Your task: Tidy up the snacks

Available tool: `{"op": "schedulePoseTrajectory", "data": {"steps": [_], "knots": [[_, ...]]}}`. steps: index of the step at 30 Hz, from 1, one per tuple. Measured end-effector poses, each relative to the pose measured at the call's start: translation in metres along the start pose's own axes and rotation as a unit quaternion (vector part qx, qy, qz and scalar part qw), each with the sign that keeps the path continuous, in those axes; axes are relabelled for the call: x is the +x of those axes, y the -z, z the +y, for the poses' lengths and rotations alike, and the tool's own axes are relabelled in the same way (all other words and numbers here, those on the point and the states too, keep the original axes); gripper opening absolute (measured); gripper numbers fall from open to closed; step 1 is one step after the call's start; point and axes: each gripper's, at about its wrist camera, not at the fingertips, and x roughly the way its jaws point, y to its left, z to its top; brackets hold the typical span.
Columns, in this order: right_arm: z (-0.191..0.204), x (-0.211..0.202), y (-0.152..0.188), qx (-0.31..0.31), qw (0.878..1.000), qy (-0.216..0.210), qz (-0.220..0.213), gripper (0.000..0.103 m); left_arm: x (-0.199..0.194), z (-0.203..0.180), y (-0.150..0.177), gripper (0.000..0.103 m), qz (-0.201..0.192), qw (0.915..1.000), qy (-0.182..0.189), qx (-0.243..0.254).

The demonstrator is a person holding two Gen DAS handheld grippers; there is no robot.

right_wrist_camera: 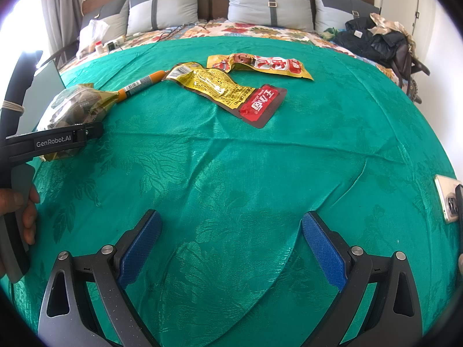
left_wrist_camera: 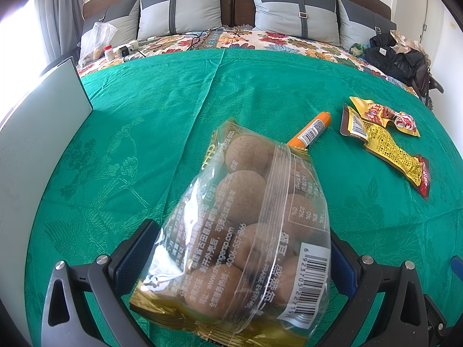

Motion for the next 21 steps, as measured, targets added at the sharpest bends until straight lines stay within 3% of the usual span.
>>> {"op": "schedulePoseTrajectory", "data": {"steps": [3, 8, 12, 14, 17, 18, 19, 21], "knots": [[0.000, 0.000, 0.000, 0.000, 1.000, 0.000, 0.000, 0.100, -0.002, -0.002, 0.002, 0.103, 0.005, 0.9998, 0.010, 0.013], [0.000, 0.000, 0.000, 0.000, 1.000, 0.000, 0.000, 0.100, -0.011, 0.005, 0.008, 0.103, 0.024, 0.9945, 0.064, 0.080], [0.000, 0.000, 0.000, 0.000, 1.000, 0.000, 0.000, 0.100, -0.014, 0.007, -0.006, 0.102, 0.062, 0.9903, 0.102, 0.072], [0.000, 0.000, 0.000, 0.000, 1.000, 0.000, 0.000, 0.100, -0.022, 0.007, -0.018, 0.101, 0.056, 0.9883, 0.128, 0.062], [0.000, 0.000, 0.000, 0.001, 1.000, 0.000, 0.000, 0.100, -0.026, 0.003, -0.037, 0.101, 0.050, 0.9881, 0.136, 0.053], [0.000, 0.000, 0.000, 0.001, 1.000, 0.000, 0.000, 0.100, -0.020, 0.000, -0.042, 0.091, 0.065, 0.9873, 0.132, 0.058], [0.000, 0.000, 0.000, 0.001, 1.000, 0.000, 0.000, 0.100, -0.014, -0.005, -0.043, 0.067, 0.081, 0.9872, 0.117, 0.073], [0.000, 0.000, 0.000, 0.001, 1.000, 0.000, 0.000, 0.100, -0.012, -0.008, -0.041, 0.064, 0.080, 0.9862, 0.104, 0.100]]}}
